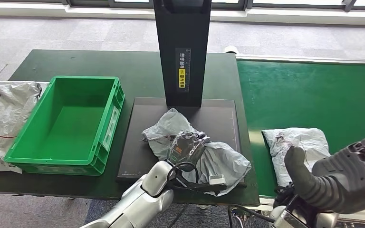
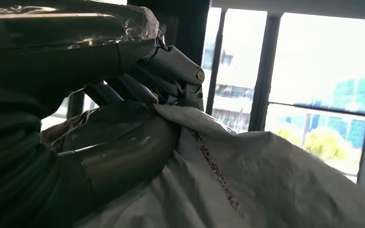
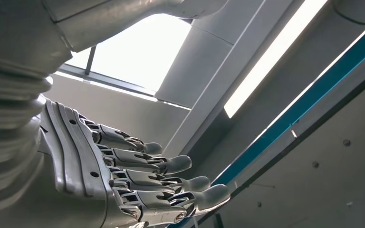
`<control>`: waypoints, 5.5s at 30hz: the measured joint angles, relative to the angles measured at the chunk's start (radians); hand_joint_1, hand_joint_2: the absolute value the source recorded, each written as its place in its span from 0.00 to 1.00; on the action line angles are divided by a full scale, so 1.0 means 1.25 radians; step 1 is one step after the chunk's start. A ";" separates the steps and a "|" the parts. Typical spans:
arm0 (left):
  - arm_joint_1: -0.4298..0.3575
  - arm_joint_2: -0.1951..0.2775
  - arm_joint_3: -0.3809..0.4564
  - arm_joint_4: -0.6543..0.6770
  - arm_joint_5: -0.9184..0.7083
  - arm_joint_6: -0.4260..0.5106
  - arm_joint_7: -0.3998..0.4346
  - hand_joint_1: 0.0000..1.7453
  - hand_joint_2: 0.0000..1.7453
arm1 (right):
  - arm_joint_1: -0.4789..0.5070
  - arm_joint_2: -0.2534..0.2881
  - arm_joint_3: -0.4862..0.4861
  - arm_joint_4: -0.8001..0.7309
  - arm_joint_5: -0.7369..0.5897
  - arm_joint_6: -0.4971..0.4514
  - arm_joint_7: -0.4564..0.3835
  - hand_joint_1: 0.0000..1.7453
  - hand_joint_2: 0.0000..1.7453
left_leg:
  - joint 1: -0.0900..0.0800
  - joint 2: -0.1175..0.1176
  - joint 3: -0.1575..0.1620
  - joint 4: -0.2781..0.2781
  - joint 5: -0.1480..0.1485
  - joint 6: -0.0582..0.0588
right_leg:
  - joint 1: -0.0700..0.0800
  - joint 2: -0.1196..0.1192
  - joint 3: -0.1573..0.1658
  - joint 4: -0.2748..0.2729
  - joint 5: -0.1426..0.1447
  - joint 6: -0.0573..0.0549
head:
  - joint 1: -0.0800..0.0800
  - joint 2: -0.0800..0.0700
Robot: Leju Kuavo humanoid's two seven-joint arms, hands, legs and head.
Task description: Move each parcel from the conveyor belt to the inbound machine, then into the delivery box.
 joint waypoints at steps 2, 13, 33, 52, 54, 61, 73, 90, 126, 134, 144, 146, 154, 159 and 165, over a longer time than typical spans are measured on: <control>0.027 -0.003 0.061 -0.113 -0.057 0.001 -0.027 1.00 1.00 | 0.004 0.000 -0.002 0.000 0.000 0.000 0.000 0.00 1.00 | 0.000 0.001 0.000 0.000 0.000 0.000 | 0.000 0.000 0.000 0.000 0.000 0.000 | 0.000 0.000; 0.092 -0.002 0.174 -0.641 -0.149 0.002 -0.047 1.00 1.00 | 0.013 0.000 -0.017 -0.009 -0.003 0.000 0.000 0.00 1.00 | 0.001 0.001 0.000 0.000 0.000 0.000 | 0.001 0.000 0.000 0.000 0.000 0.000 | 0.000 0.000; 0.100 0.020 0.330 -0.783 -0.144 0.002 -0.009 1.00 1.00 | 0.016 0.000 -0.020 -0.011 -0.001 0.000 0.000 0.00 1.00 | 0.001 0.000 0.000 0.000 0.000 -0.001 | 0.001 0.000 0.000 0.000 0.000 0.000 | 0.000 0.000; -0.054 0.112 0.570 -0.327 -0.117 -0.009 0.110 1.00 1.00 | 0.025 0.000 -0.016 -0.011 0.009 0.001 0.000 0.00 1.00 | 0.001 0.000 0.000 0.000 0.002 -0.002 | 0.002 0.000 0.000 0.000 0.001 -0.002 | 0.000 0.000; -0.057 0.113 0.589 -0.307 -0.133 -0.018 0.099 1.00 1.00 | 0.025 0.000 -0.014 -0.011 0.008 0.001 0.000 0.00 1.00 | 0.001 0.000 0.000 0.000 0.002 -0.002 | 0.001 0.000 0.000 0.000 0.001 -0.002 | 0.000 0.000; -0.074 0.121 0.639 -0.223 -0.152 -0.005 0.132 1.00 1.00 | 0.025 0.000 -0.004 -0.007 0.004 0.002 0.000 0.00 1.00 | 0.001 0.000 -0.001 0.000 0.001 -0.002 | 0.001 0.000 0.000 0.000 0.001 -0.002 | 0.000 0.000; -0.091 0.178 0.646 -0.121 -0.152 -0.005 0.297 1.00 1.00 | 0.025 0.000 -0.002 0.011 0.007 0.002 0.000 0.00 1.00 | 0.002 0.000 0.000 0.000 0.002 -0.002 | 0.002 0.000 0.000 0.000 0.001 -0.002 | 0.000 0.000; -0.060 0.175 0.680 -0.216 -0.123 -0.003 0.205 0.00 0.75 | 0.025 0.000 -0.001 0.039 0.024 0.002 0.000 0.00 1.00 | 0.002 0.000 -0.001 0.000 0.001 -0.002 | 0.003 0.000 -0.001 0.000 0.000 -0.002 | 0.000 0.000; 0.198 0.023 0.596 -0.656 0.942 -0.138 -0.471 0.00 1.00 | 0.015 0.003 -0.165 0.344 0.532 0.002 0.449 0.00 1.00 | 0.002 -0.003 -0.001 -0.001 0.000 -0.002 | 0.002 -0.003 0.001 0.000 -0.002 -0.001 | 0.000 0.000; 0.308 0.039 0.491 -0.743 0.985 -0.209 -0.472 0.00 1.00 | -0.010 0.000 -0.308 0.516 0.574 0.004 0.577 0.00 1.00 | 0.002 -0.003 -0.001 -0.001 -0.001 -0.002 | 0.002 -0.004 0.001 0.000 -0.003 -0.001 | 0.000 0.000; 0.324 0.040 0.474 -0.744 0.970 -0.221 -0.472 0.00 1.00 | -0.029 -0.009 -0.357 0.613 0.588 0.023 0.646 0.00 1.00 | 0.002 -0.003 0.000 -0.001 -0.001 -0.002 | 0.002 -0.004 0.001 0.000 -0.003 -0.001 | 0.000 0.000; 0.331 0.041 0.465 -0.740 0.938 -0.218 -0.472 0.00 1.00 | -0.046 -0.022 -0.393 0.696 0.604 0.060 0.699 0.00 1.00 | 0.002 -0.003 0.000 -0.001 -0.001 -0.002 | 0.002 -0.003 0.000 0.000 -0.003 -0.001 | 0.000 0.000; 0.331 0.041 0.463 -0.721 0.900 -0.191 -0.472 0.00 1.00 | -0.080 -0.050 -0.415 0.821 0.611 0.099 0.734 0.00 1.00 | 0.002 -0.003 0.000 -0.001 -0.001 -0.002 | 0.001 -0.003 0.000 0.000 -0.003 -0.001 | 0.000 0.000; 0.333 0.041 0.463 -0.715 0.894 -0.189 -0.472 0.00 1.00 | -0.099 -0.058 -0.415 0.866 0.598 0.122 0.725 0.25 1.00 | 0.002 -0.003 0.000 -0.001 -0.001 -0.002 | 0.002 -0.003 0.000 0.000 -0.003 -0.001 | 0.000 0.000; 0.339 0.041 0.463 -0.711 0.877 -0.195 -0.472 0.00 1.00 | -0.124 -0.069 -0.416 0.931 0.581 0.156 0.713 1.00 1.00 | 0.002 -0.003 0.000 -0.001 -0.001 -0.002 | 0.002 -0.003 0.001 0.000 -0.003 -0.001 | 0.000 0.000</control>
